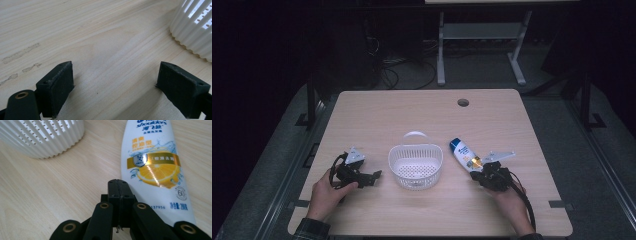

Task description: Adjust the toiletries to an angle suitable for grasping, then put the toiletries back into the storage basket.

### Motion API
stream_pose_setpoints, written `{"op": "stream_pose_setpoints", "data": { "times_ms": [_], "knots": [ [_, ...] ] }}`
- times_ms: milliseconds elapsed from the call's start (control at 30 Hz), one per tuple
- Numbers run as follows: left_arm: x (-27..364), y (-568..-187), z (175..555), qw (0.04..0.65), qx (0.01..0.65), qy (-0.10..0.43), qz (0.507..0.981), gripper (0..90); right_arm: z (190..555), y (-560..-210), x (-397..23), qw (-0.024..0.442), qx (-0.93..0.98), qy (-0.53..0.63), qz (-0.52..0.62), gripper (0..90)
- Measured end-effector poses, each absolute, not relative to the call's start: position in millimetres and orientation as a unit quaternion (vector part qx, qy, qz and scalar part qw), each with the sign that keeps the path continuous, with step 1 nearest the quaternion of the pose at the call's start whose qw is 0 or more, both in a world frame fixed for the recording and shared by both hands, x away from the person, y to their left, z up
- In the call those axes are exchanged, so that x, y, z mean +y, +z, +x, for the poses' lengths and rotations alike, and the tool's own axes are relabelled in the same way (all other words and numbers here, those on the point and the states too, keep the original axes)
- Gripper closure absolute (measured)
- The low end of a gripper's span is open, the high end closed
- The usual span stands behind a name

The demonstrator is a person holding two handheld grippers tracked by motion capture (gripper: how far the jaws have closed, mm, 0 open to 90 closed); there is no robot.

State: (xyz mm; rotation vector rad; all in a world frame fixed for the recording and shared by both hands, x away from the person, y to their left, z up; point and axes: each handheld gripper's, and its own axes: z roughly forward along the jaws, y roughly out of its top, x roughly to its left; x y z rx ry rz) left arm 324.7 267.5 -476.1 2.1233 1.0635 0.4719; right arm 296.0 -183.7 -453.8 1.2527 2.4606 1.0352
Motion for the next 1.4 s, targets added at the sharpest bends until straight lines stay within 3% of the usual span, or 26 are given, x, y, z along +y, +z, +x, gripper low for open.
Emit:
{"op": "stream_pose_setpoints", "data": {
  "times_ms": [267,533,800,933,1133,1400],
  "knots": [
    [267.5,-476.1,324.8,0.353,0.410,0.182,0.821,12.9,298.4,-453.7,-190.8,0.097,0.826,0.351,0.430,88.7],
    [267.5,-476.1,324.9,0.353,0.410,0.182,0.821,12.9,293.2,-443.6,-192.5,0.100,0.822,0.372,0.420,75.0],
    [267.4,-476.2,324.9,0.353,0.410,0.182,0.821,12.9,292.3,-436.7,-193.6,0.094,0.823,0.376,0.415,48.6],
    [267.3,-476.2,324.8,0.354,0.410,0.182,0.821,12.9,294.3,-432.2,-192.0,0.099,0.825,0.372,0.414,40.1],
    [267.3,-476.2,324.8,0.354,0.411,0.182,0.820,12.9,299.3,-426.4,-188.6,0.110,0.826,0.363,0.417,29.1],
    [267.4,-476.1,324.8,0.353,0.410,0.182,0.821,12.9,307.0,-422.7,-190.5,0.110,0.824,0.359,0.425,25.1]
  ]
}}
